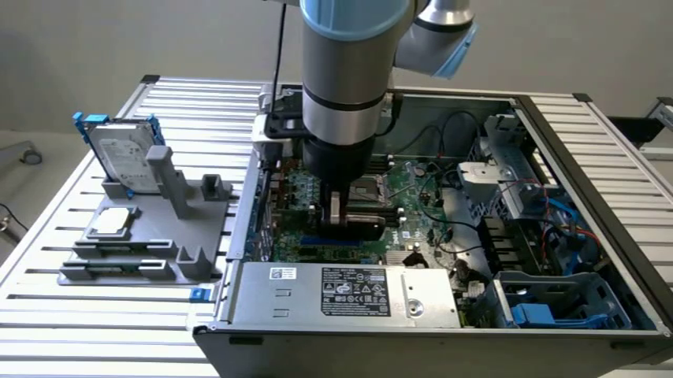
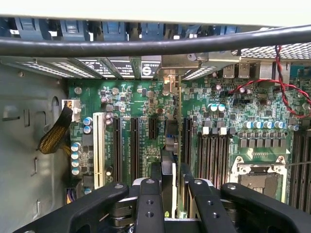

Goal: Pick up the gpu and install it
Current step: 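Insert the gpu into the slot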

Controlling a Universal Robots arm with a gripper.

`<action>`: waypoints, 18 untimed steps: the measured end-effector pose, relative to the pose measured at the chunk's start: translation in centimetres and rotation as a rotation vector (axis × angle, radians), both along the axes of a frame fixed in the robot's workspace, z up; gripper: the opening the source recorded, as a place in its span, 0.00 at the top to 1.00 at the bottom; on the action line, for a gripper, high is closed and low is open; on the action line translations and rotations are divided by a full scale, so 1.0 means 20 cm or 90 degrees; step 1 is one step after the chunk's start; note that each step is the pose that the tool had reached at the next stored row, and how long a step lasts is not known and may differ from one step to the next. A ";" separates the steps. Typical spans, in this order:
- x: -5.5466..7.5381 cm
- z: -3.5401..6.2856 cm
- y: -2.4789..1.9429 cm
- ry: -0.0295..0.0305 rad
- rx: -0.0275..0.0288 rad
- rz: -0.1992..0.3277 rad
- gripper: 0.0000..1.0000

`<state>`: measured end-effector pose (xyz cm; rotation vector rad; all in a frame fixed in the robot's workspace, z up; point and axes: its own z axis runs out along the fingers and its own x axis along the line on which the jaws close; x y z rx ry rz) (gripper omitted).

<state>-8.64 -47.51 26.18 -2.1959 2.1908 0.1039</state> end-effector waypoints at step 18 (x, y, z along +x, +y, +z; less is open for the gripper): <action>-0.01 -0.038 0.000 0.0066 -0.0042 0.000 0.74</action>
